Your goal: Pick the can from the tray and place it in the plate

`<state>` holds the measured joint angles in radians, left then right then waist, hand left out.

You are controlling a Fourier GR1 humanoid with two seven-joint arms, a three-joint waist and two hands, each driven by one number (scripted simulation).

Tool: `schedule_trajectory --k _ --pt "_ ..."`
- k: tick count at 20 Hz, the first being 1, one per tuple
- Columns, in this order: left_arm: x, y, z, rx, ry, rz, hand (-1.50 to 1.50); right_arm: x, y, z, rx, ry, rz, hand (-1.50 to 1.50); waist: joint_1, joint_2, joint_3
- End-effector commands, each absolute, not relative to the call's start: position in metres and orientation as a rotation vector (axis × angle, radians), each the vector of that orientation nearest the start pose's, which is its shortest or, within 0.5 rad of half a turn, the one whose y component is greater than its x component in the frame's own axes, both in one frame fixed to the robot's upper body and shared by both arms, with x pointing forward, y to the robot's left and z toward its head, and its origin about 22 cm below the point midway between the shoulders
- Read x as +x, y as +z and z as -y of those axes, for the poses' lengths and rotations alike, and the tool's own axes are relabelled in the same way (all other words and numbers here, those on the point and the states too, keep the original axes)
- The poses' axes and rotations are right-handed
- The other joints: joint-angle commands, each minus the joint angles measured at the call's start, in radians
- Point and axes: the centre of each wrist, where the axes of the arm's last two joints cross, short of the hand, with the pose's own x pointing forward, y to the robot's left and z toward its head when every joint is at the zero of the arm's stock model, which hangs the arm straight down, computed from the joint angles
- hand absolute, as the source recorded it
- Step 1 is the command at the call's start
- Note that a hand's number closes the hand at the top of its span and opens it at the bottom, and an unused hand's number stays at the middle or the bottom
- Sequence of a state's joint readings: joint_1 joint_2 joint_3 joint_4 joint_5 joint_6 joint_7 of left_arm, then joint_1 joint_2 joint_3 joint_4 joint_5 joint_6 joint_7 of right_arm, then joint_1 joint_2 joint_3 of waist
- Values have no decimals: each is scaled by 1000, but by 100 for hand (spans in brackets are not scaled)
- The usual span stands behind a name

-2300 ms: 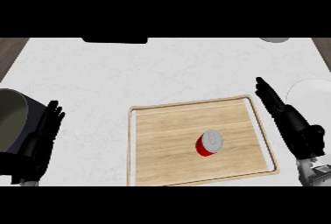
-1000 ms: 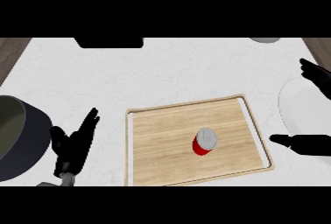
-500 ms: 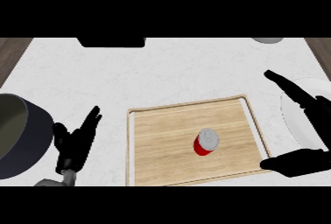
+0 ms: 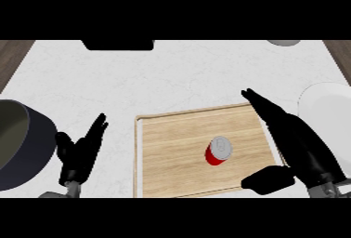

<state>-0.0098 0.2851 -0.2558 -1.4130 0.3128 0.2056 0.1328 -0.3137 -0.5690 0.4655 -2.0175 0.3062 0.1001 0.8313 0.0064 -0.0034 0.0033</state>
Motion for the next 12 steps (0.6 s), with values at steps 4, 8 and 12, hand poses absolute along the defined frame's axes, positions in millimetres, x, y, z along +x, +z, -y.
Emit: schedule_trajectory --k 4,8,12 --pt "229 -30 -237 5 0 1185 0 230 126 156 -524 991 1243 -150 -2 3 -3" --pt "237 -26 -252 -6 5 1183 0 219 137 141 -513 978 1252 -150 -4 3 -3" --pt "220 -50 -246 5 -1 1189 0 229 129 145 -546 1009 1238 -150 -4 3 -4"
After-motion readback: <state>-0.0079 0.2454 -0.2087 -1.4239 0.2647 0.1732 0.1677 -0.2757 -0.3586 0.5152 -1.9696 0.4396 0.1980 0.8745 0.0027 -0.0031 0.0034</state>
